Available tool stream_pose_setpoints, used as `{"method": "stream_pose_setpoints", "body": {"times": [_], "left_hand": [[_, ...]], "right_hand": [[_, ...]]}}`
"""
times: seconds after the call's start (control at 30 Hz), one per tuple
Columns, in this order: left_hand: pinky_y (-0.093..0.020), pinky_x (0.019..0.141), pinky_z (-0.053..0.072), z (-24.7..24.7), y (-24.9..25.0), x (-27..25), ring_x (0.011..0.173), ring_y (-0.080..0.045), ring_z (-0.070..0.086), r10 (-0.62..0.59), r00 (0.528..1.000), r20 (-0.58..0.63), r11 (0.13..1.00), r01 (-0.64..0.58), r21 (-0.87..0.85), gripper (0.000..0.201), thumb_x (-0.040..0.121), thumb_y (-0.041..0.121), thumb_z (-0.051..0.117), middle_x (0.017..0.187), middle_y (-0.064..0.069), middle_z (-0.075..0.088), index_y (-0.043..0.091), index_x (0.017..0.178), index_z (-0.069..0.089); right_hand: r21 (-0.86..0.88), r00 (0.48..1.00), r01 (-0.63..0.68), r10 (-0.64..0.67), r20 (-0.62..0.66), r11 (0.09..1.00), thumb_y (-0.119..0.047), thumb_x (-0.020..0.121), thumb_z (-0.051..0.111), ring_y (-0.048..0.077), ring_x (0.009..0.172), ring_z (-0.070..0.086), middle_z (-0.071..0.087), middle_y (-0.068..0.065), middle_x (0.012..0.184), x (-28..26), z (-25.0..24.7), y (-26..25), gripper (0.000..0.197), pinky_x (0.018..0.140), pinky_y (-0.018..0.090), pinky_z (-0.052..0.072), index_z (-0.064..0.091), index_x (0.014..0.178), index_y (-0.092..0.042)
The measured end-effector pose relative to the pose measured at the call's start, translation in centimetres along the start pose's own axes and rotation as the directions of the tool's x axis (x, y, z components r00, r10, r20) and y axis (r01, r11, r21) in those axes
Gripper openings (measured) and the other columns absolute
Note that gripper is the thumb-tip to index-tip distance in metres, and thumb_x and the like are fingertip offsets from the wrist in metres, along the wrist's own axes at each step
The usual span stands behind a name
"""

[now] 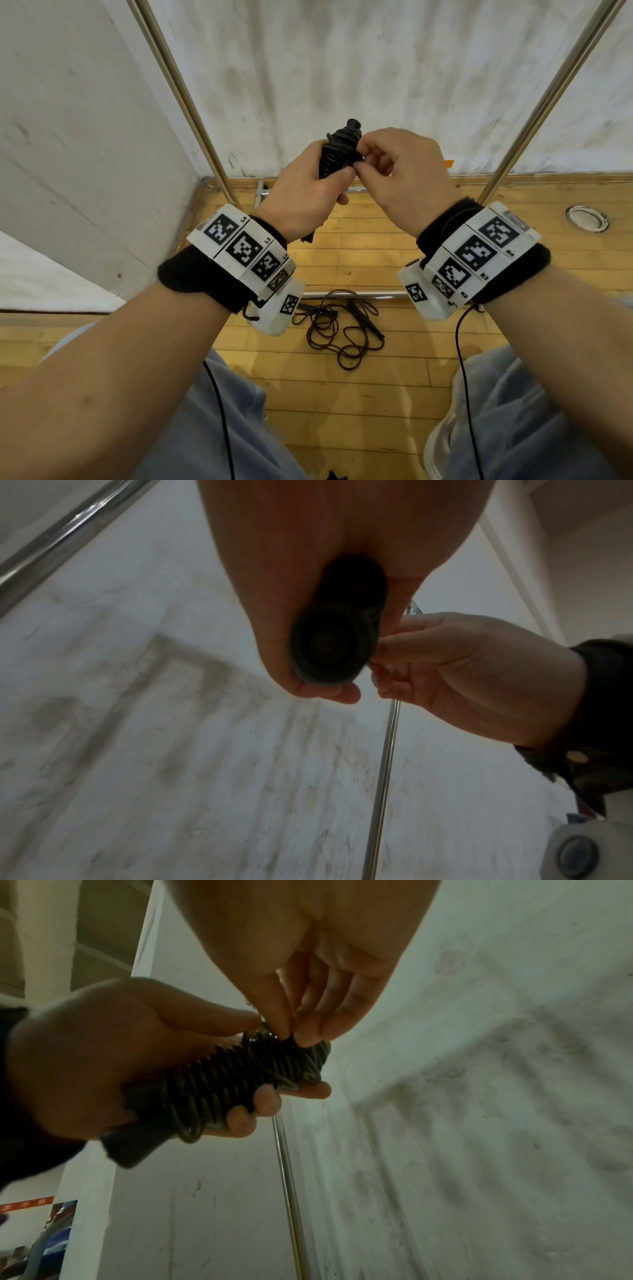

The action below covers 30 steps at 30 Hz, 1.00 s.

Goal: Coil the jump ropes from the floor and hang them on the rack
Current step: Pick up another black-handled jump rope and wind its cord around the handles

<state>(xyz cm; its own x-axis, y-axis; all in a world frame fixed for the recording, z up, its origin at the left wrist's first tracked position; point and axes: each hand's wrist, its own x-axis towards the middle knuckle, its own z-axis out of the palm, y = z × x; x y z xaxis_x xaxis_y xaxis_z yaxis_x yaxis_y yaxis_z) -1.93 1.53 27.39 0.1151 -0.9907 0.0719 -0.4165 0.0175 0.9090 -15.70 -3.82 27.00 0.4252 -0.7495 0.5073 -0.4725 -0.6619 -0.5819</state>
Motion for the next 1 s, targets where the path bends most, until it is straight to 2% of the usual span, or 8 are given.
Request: {"method": "stream_pose_setpoints", "body": {"times": [0.2, 0.33, 0.43, 0.53, 0.7, 0.77, 0.87, 1.0], "left_hand": [[-0.045, 0.067, 0.052, -0.4, 0.1, -0.2, 0.088, -0.035, 0.065, -0.024, 0.998, 0.05, 1.0, 0.025, -0.012, 0.037, 0.097, 0.014, 0.052, 0.09, -0.008, 0.063, 0.01, 0.131, 0.039], [-0.047, 0.065, 0.053, -0.8, 0.2, -0.2, 0.088, -0.036, 0.064, -0.02, 0.998, 0.062, 1.0, 0.018, 0.022, 0.034, 0.097, 0.015, 0.051, 0.09, -0.007, 0.061, 0.012, 0.129, 0.039], [-0.052, 0.067, 0.052, -0.7, 0.3, -0.4, 0.083, -0.03, 0.062, -0.016, 0.996, 0.09, 0.999, 0.013, 0.037, 0.036, 0.097, 0.013, 0.052, 0.091, -0.008, 0.059, 0.01, 0.13, 0.04], [-0.045, 0.068, 0.053, -0.7, 0.3, -0.4, 0.08, -0.021, 0.063, 0.004, 0.994, 0.11, 1.0, -0.006, 0.017, 0.036, 0.096, 0.01, 0.052, 0.094, -0.007, 0.059, 0.008, 0.13, 0.04], [-0.037, 0.065, 0.056, -1.0, 0.5, -0.2, 0.077, -0.018, 0.064, 0.049, 0.994, 0.098, 0.999, -0.047, -0.024, 0.032, 0.099, 0.014, 0.048, 0.093, -0.007, 0.061, 0.006, 0.129, 0.043], [-0.039, 0.065, 0.056, -1.1, 0.5, -0.1, 0.076, -0.018, 0.064, 0.061, 0.994, 0.093, 0.998, -0.061, -0.004, 0.032, 0.099, 0.015, 0.048, 0.09, -0.006, 0.061, 0.005, 0.129, 0.044], [-0.04, 0.066, 0.056, -1.2, 0.4, -0.1, 0.076, -0.018, 0.064, 0.073, 0.995, 0.064, 0.997, -0.074, 0.011, 0.035, 0.099, 0.017, 0.049, 0.088, -0.005, 0.062, 0.004, 0.131, 0.042], [-0.035, 0.066, 0.055, -1.1, 0.5, -0.2, 0.079, -0.016, 0.064, 0.066, 0.997, 0.041, 0.998, -0.065, -0.027, 0.037, 0.099, 0.016, 0.048, 0.092, -0.005, 0.061, 0.003, 0.132, 0.039]], "right_hand": [[0.015, 0.999, 0.022, -0.022, 0.027, 1.0, -0.014, 0.078, 0.062, 0.004, 0.062, 0.047, 0.053, -0.008, 0.07, 0.2, -0.4, 0.3, 0.005, 0.064, 0.012, 0.037, 0.062, 0.081, -0.019], [0.038, 0.998, 0.021, -0.023, 0.055, 0.999, -0.015, 0.081, 0.064, 0.003, 0.063, 0.046, 0.048, -0.016, 0.067, 0.3, -0.7, 0.5, 0.005, 0.064, 0.01, 0.036, 0.068, 0.084, -0.015], [0.003, 0.991, 0.022, -0.023, 0.131, 1.0, -0.014, 0.08, 0.065, 0.008, 0.062, 0.046, 0.05, -0.011, 0.066, 0.3, -1.0, 0.5, 0.002, 0.062, 0.016, 0.037, 0.064, 0.08, -0.016], [-0.011, 0.99, 0.019, -0.017, 0.141, 1.0, -0.015, 0.076, 0.063, 0.007, 0.06, 0.044, 0.049, -0.008, 0.064, 0.4, -1.2, 0.2, 0.003, 0.061, 0.021, 0.039, 0.06, 0.077, -0.015], [0.003, 0.997, 0.042, -0.043, 0.065, 0.999, -0.017, 0.073, 0.062, 0.002, 0.057, 0.039, 0.038, -0.014, 0.06, 0.6, -1.3, -0.3, 0.006, 0.056, 0.009, 0.029, 0.058, 0.075, -0.013], [0.002, 0.996, 0.053, -0.053, 0.067, 0.999, -0.016, 0.074, 0.061, 0.002, 0.061, 0.04, 0.038, -0.015, 0.065, 0.5, -1.1, -0.3, 0.006, 0.059, 0.009, 0.032, 0.059, 0.076, -0.01], [0.076, 0.995, 0.036, -0.043, 0.093, 0.996, -0.015, 0.075, 0.067, 0.011, 0.068, 0.052, 0.043, -0.01, 0.078, 0.1, -0.9, -0.4, 0.01, 0.067, 0.022, 0.05, 0.06, 0.082, -0.012], [0.077, 0.998, 0.052, -0.056, 0.043, 0.996, -0.017, 0.076, 0.072, 0.014, 0.075, 0.052, 0.046, -0.006, 0.085, -0.2, -0.8, -0.6, 0.014, 0.072, 0.033, 0.053, 0.063, 0.084, -0.011]]}}
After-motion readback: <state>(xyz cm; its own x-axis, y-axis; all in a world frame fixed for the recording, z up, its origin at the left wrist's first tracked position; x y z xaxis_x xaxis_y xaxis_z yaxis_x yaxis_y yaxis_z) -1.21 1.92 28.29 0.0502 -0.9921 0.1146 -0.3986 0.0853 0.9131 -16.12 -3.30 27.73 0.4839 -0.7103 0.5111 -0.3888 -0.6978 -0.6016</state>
